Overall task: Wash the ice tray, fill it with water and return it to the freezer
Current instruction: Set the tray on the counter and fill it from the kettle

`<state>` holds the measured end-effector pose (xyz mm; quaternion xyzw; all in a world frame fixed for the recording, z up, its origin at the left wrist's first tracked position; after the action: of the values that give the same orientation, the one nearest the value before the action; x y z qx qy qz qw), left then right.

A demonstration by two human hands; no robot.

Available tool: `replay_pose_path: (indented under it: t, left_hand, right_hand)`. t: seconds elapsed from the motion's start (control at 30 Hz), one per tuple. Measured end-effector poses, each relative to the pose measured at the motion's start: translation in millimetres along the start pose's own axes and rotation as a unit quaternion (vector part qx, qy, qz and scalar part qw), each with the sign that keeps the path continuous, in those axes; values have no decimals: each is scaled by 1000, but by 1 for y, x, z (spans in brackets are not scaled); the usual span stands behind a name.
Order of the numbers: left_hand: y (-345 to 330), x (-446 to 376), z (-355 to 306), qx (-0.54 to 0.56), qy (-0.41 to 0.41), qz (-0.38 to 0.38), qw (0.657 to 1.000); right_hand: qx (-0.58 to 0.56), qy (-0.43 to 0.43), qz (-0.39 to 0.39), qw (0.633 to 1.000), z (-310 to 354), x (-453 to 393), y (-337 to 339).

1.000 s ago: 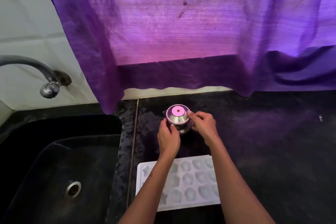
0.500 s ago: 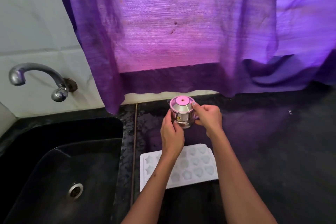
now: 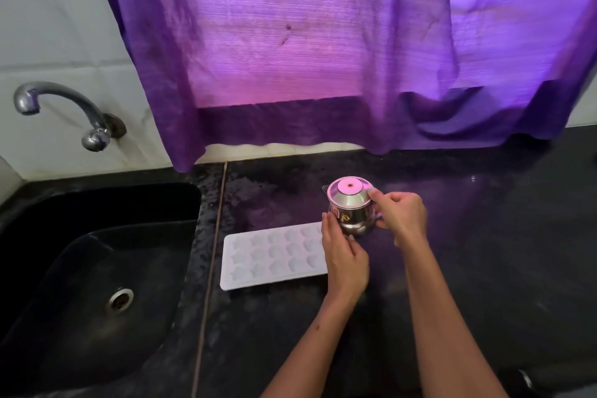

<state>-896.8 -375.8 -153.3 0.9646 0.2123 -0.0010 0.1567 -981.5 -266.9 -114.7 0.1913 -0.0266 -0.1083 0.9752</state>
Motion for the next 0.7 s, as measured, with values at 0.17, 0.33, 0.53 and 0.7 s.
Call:
replay_pose_path:
  t: [0.17, 0.33, 0.53, 0.7]
  left_hand:
    - [-27, 18, 6, 27, 27, -4, 999]
    - [-36, 20, 12, 37, 52, -18, 998]
    - [-37, 19, 15, 49, 73, -34, 996]
    - [-39, 17, 18, 56, 82, -37, 994]
  right_hand:
    - [43, -8, -7, 999, -12, 2, 20]
    - [79, -21, -2, 997, -15, 2, 23]
    - [124, -18, 10, 992, -10, 3, 16]
    - [159, -15, 17, 987, -4, 2, 14]
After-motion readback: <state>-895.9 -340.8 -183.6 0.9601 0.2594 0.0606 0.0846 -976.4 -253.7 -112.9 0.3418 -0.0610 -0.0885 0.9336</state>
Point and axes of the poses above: each hand's wrist, its own x-axis away from the middle knuckle, its own y-axis out of the back of the hand, z = x × y, the point moved 5 cm from there along -x, towards the middle knuckle
